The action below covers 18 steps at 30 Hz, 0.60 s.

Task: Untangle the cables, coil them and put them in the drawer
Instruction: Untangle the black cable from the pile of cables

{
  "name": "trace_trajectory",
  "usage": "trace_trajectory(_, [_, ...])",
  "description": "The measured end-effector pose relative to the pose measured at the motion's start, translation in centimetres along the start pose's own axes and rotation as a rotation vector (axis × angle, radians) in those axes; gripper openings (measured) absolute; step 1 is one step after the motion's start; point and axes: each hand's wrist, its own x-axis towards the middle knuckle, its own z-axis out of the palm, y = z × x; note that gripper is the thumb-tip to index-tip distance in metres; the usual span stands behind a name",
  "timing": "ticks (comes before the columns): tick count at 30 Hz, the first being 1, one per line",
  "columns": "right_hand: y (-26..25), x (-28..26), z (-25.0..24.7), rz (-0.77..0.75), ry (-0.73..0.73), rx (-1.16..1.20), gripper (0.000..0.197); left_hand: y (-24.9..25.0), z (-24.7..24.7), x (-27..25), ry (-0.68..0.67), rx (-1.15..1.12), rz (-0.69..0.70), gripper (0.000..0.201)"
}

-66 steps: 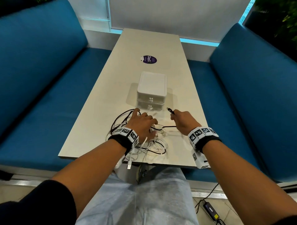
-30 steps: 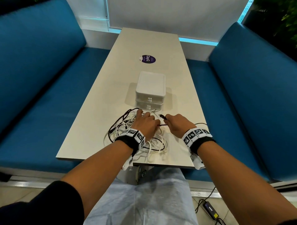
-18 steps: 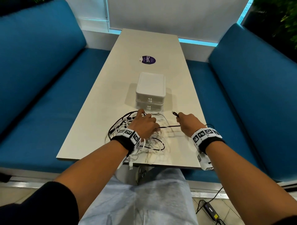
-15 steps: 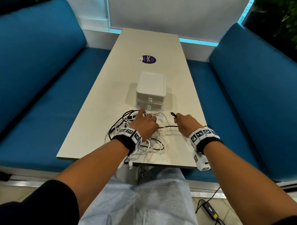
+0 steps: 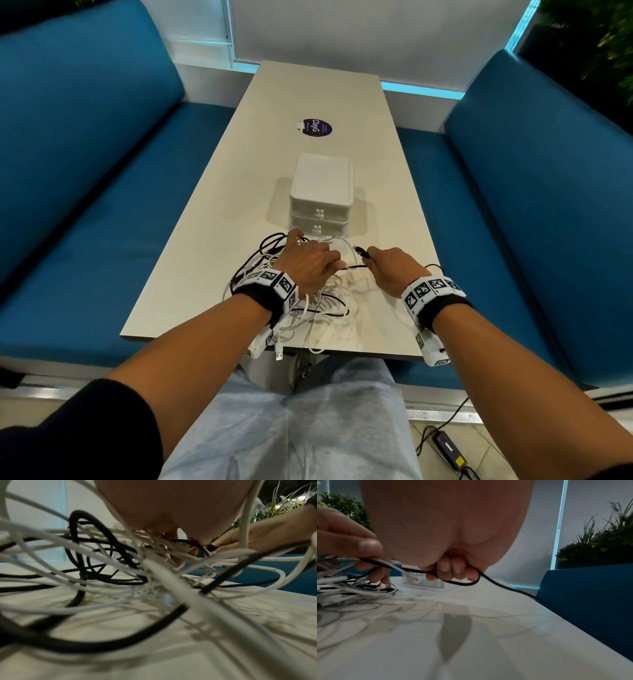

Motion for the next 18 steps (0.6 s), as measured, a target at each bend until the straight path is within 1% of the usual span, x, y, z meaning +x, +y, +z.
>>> trace_trajectory(2, [0.0,0.0,0.0,0.015,0.028,-0.052,0.029,-0.6,-0.1,0.0,-0.013,0.058,0.04,0.042])
trace_trajectory(4, [0.3,0.0,0.0,0.06,0.047,-0.11,0.028,-1.2,-0.3,-0.1,-0.034,0.102,0.075,0.039])
trace_trajectory(9, [1.1,-0.3,0.0,0.146,0.086,-0.169,0.027,-0.8,-0.9,0.1,-0.03,0.18,0.11,0.035])
trace_trajectory(11, [0.8,-0.3,0.0,0.145,0.087,-0.164,0.028,-0.5,-0.7,0.3,-0.035,0.223,0.115,0.032])
trace_trajectory(13, [0.5,-0.3,0.0,0.115,0.08,-0.098,0.028,-0.2,-0.5,0.5,-0.041,0.242,0.106,0.022])
trace_trajectory(14, [0.3,-0.2,0.0,0.099,0.075,-0.055,0.028,0.0,-0.4,0.7,-0.03,0.219,0.097,0.021])
trace_trajectory(16, [0.0,-0.2,-0.1,0.075,0.068,0.016,0.028,0.8,-0.3,1.1,-0.013,0.1,0.081,0.039])
trace_trajectory(18, [-0.2,-0.1,-0.1,0.044,0.059,0.067,0.027,1.7,-0.4,1.5,-0.028,-0.023,0.046,0.054])
